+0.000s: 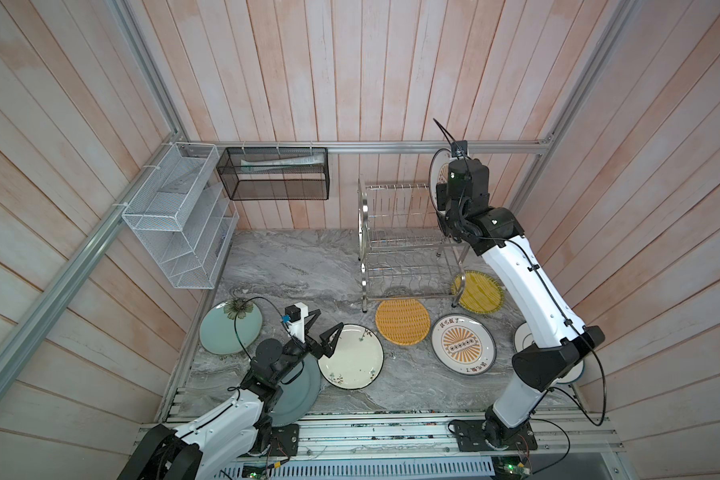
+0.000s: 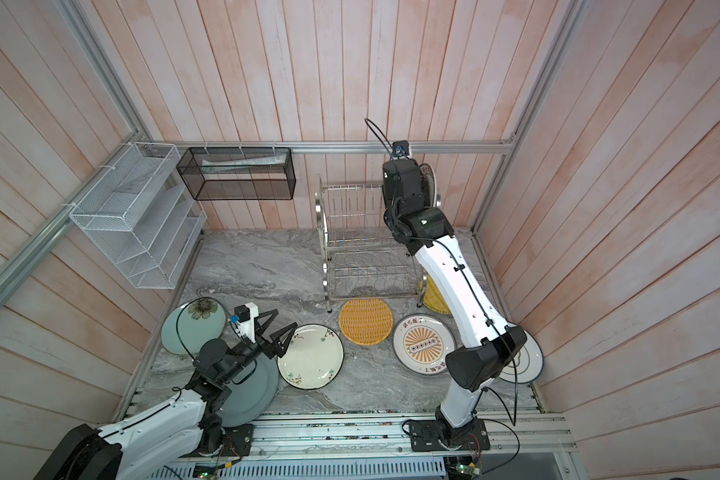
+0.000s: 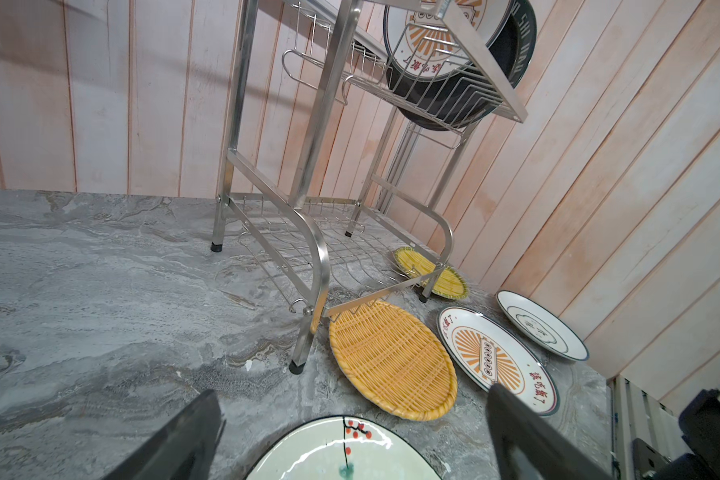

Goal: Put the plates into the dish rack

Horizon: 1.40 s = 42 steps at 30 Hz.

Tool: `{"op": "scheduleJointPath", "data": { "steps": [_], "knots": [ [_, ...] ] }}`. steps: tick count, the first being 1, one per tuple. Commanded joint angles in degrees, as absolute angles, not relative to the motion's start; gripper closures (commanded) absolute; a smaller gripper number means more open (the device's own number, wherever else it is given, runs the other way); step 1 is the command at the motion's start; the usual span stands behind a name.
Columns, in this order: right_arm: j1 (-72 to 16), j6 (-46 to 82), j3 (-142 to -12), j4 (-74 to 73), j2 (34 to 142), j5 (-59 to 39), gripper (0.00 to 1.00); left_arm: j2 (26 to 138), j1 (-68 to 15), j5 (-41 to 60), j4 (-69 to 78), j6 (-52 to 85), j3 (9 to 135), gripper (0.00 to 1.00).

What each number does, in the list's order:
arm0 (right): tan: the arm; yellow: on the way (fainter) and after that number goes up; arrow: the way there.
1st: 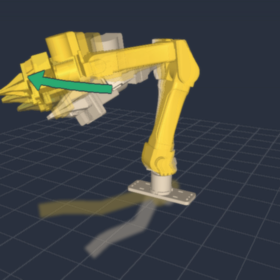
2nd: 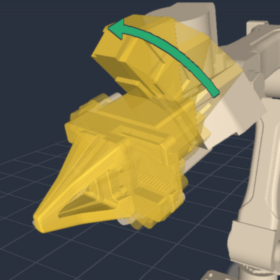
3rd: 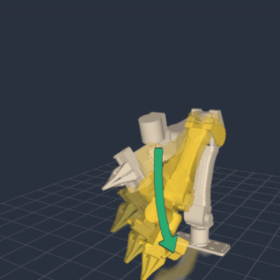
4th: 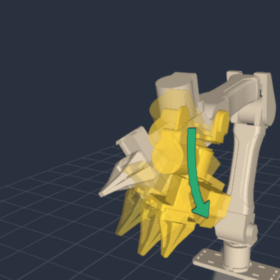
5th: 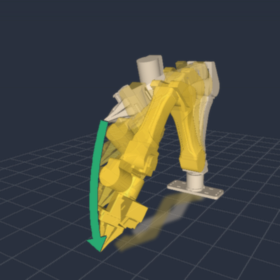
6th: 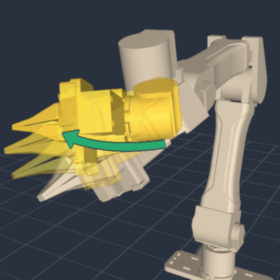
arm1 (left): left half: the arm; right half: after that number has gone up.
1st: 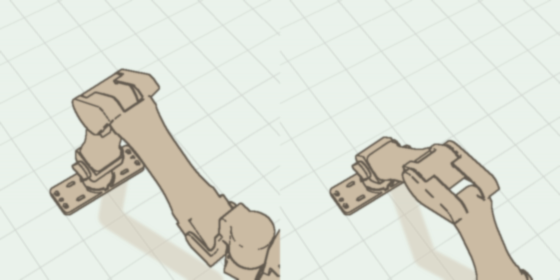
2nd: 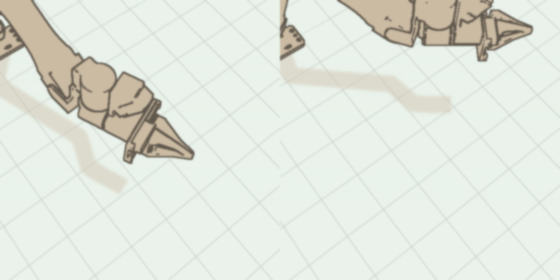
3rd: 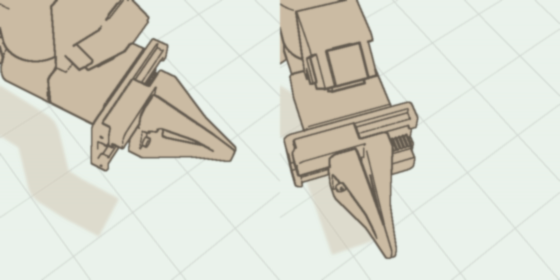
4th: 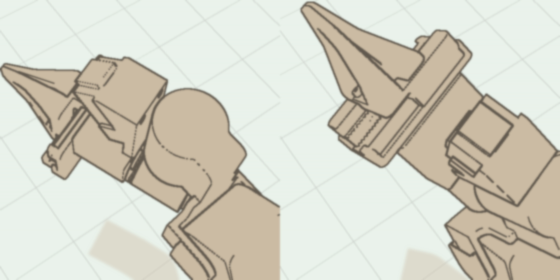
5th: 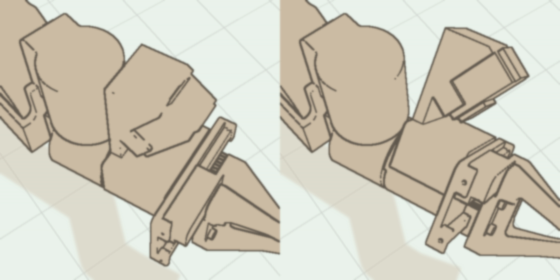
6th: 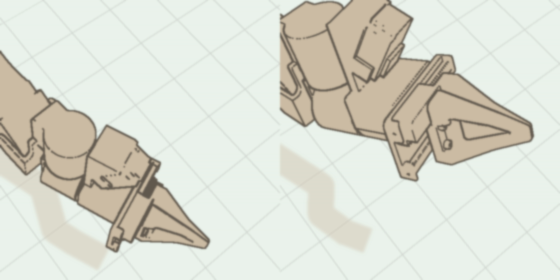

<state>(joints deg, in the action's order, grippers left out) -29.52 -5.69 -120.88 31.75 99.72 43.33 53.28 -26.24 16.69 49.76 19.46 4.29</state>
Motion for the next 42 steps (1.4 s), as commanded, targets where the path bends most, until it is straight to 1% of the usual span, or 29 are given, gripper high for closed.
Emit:
{"op": "scheduleJointPath", "data": {
  "steps": [1,16,30,42],
  "knots": [
    [-30.15,-7.3,-121.74,29.66,99.85,46.93,1.0,53.74,-26.01,17.22,50.45,18.49,4.82,0.0],
    [-30.12,-4.75,-117.55,32.13,98.61,44.55,1.0,54.59,-25.95,17.15,49.57,18.68,5.47,0.0],
    [-30.22,-0.14,-116.23,38.06,97.11,42.39,1.0,55.83,-25.99,17.15,48.79,18.69,6.23,0.0],
    [-32.4,2.53,-116.75,42.13,97.13,44.21,1.0,56.25,-25.98,16.95,48.17,18.59,6.61,0.0]
  ]
}}
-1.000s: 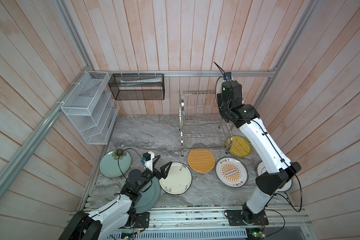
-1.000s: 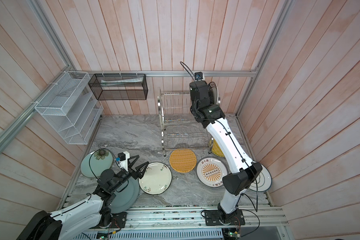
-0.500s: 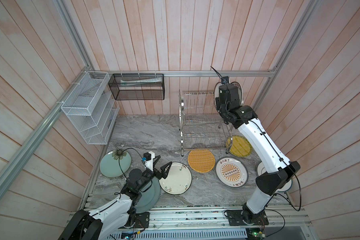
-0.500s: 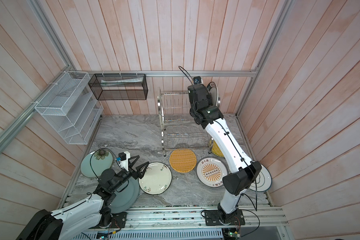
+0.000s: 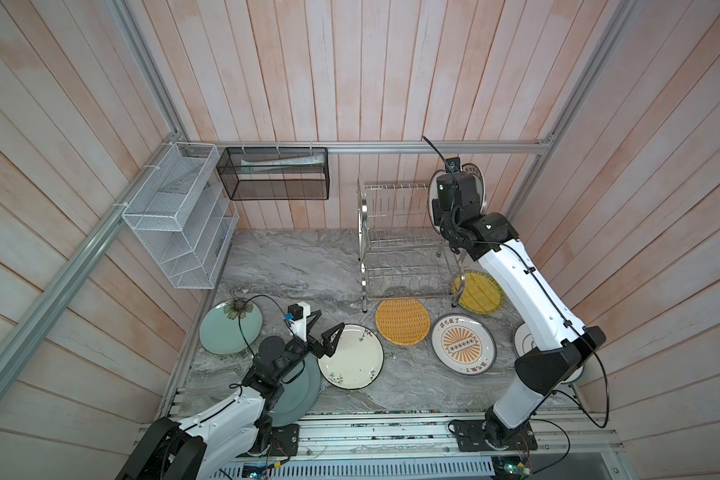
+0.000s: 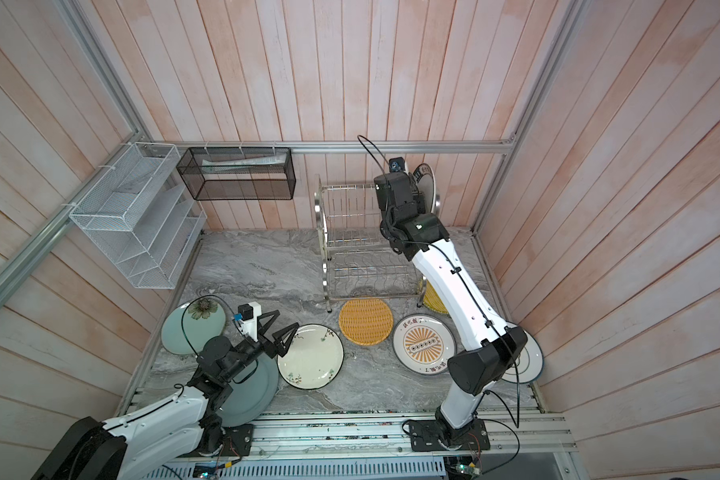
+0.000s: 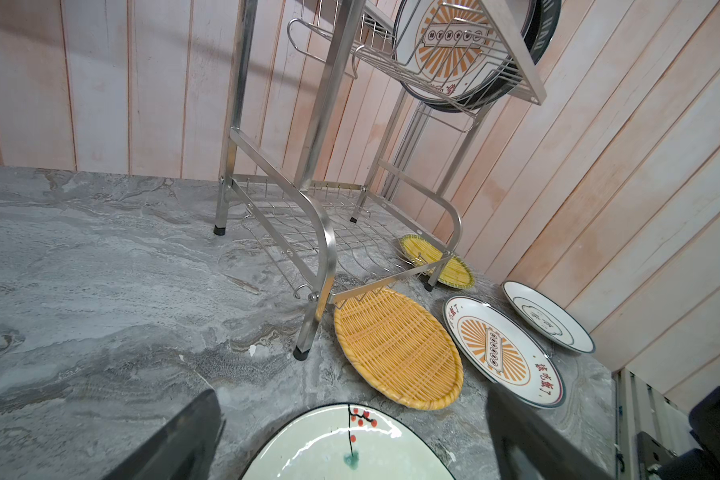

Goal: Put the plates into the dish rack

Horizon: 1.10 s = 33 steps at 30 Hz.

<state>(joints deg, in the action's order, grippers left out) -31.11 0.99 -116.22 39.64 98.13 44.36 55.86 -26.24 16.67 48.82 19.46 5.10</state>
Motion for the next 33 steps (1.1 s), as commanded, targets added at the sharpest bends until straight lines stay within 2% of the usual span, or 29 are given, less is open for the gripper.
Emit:
{"op": "scheduleJointPath", "data": {
  "steps": [1,6,17,23,31,33],
  "knots": [
    [-32.55,2.66,-117.23,42.55,97.34,44.3,1.0,56.26,-25.95,16.98,48.08,18.56,6.6,0.0],
    [-33.29,3.39,-118.9,44.7,98.3,45.04,0.98,56.37,-26.01,17.1,47.47,18.56,7.02,0.0],
    [-33.45,3.87,-118.72,45.26,97.95,45.33,0.84,56.83,-26.0,17.39,46.83,18.84,7.54,0.0],
    [-33.48,3.64,-117.98,44.78,97.66,45.93,0.8,56.61,-26.02,17.4,46.63,18.89,7.64,0.0],
    [-33.42,2.93,-117.42,43.85,97.14,46.17,0.66,56.95,-26.0,17.58,46.28,18.97,7.87,0.0],
    [-33.36,2.49,-117.47,43.69,97.22,46.24,0.65,57.17,-25.97,17.58,45.99,18.98,8.04,0.0]
  ]
}}
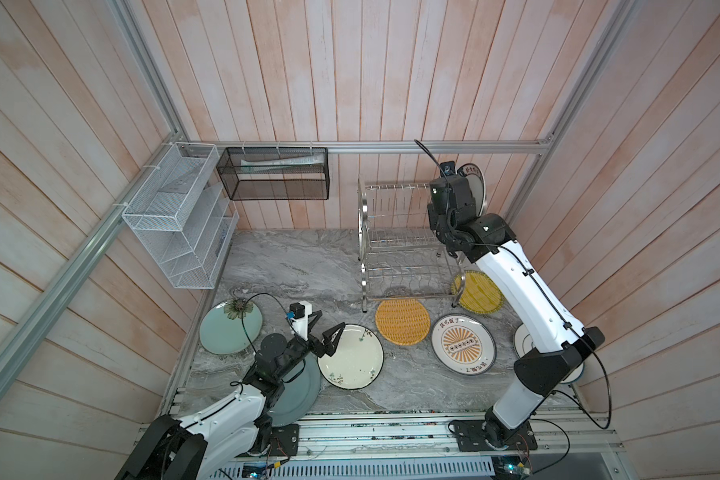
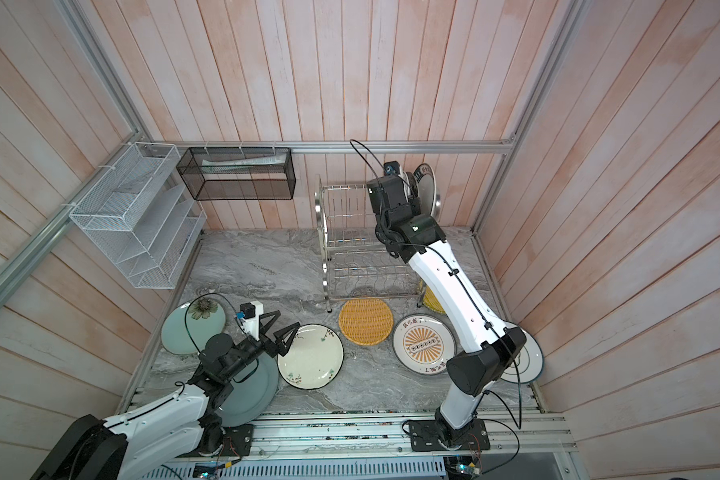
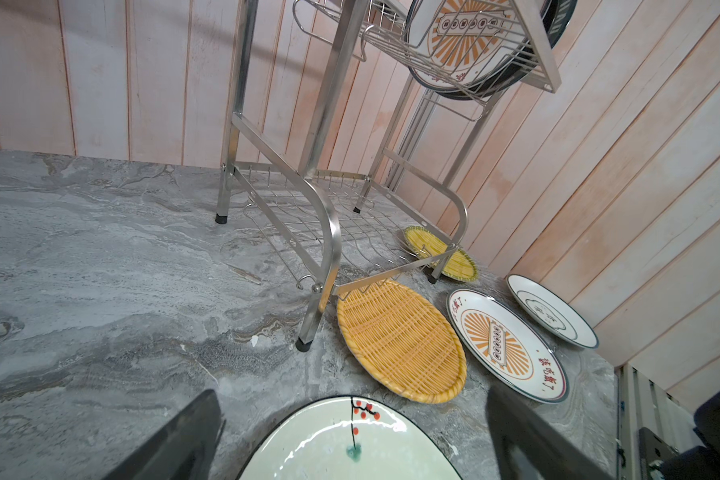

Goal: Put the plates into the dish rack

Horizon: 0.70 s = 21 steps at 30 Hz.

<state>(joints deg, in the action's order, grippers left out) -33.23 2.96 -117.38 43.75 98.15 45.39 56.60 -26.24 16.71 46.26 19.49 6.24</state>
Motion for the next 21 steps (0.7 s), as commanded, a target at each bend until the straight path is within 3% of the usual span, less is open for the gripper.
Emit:
{"op": "scheduleJointPath", "data": {
  "steps": [1,10,21],
  "knots": [
    [-33.4,2.46,-117.67,43.6,97.23,46.33,0.65,57.14,-25.97,17.6,45.91,18.98,8.15,0.0],
    [-31.6,1.42,-116.11,41.72,95.88,43.72,0.61,57.18,-25.98,17.67,45.73,19.06,8.17,0.0],
    [-30.73,-1.81,-111.05,36.0,93.35,41.38,0.75,58.79,-25.99,18.19,44.61,19.53,9.27,0.0]
  ]
}}
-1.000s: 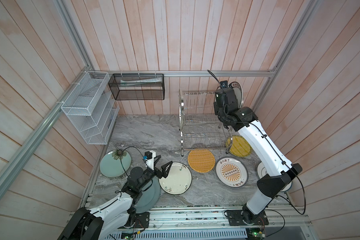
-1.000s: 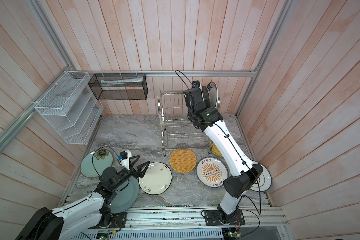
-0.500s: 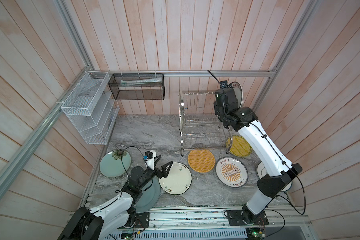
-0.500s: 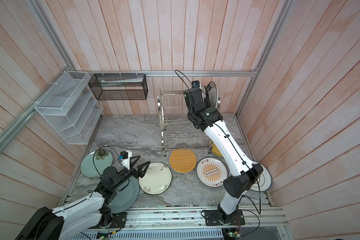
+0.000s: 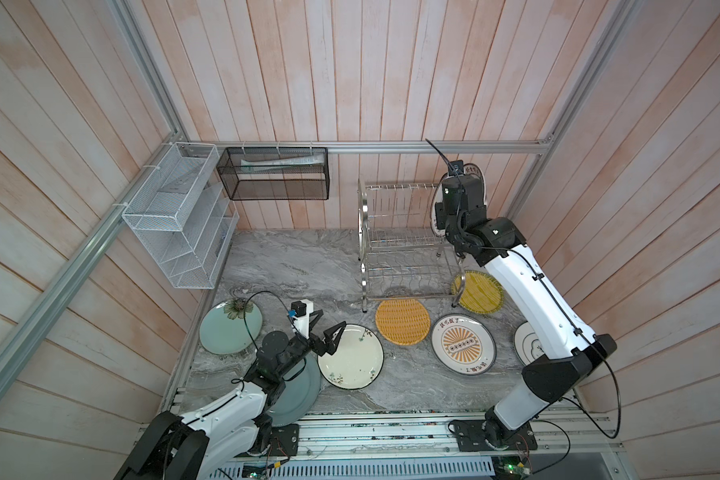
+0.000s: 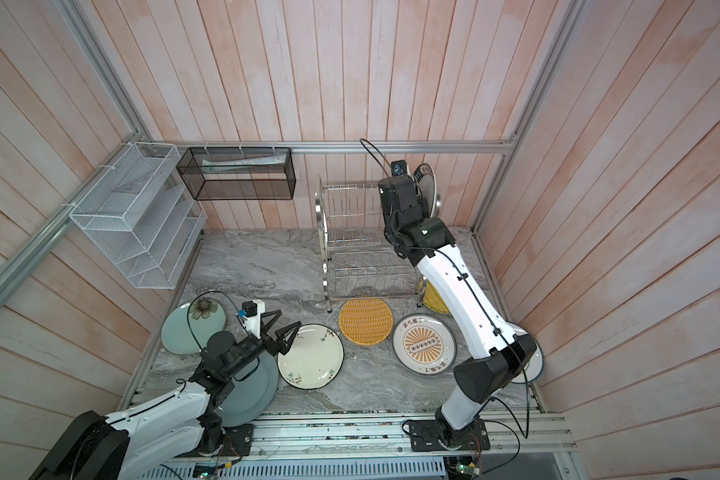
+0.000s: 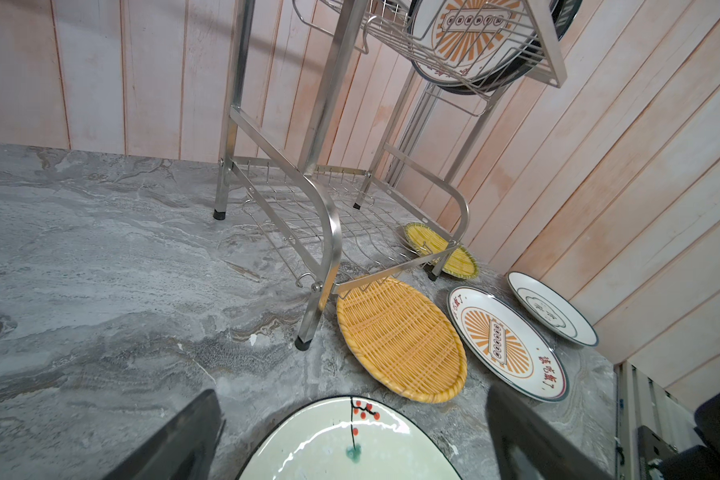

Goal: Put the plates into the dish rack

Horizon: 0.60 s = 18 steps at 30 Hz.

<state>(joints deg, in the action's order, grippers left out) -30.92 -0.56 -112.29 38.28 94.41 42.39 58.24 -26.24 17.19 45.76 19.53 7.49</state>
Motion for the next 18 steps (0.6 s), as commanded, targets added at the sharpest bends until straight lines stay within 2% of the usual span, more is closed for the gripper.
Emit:
{"op": "scheduleJointPath", "data": {
  "steps": [1,6,9,16,18],
  "knots": [
    [-30.76,-1.85,-110.71,35.7,93.33,41.3,0.77,58.97,-25.97,18.2,44.47,19.51,9.44,0.0],
    [-30.67,-2.75,-109.26,34.35,93.06,41.46,0.88,59.41,-25.93,18.21,44.08,19.71,9.73,0.0],
    [-30.59,-3.0,-108.84,33.81,92.82,41.34,0.92,59.61,-25.98,18.21,44.06,19.85,9.77,0.0],
    [-29.95,-2.59,-108.94,34.05,92.99,40.49,0.9,59.75,-26.02,18.32,44.08,19.88,9.85,0.0],
    [-29.88,-2.24,-108.92,34.34,93.02,40.26,0.87,59.85,-25.96,18.37,44.03,19.91,9.94,0.0]
  ]
}}
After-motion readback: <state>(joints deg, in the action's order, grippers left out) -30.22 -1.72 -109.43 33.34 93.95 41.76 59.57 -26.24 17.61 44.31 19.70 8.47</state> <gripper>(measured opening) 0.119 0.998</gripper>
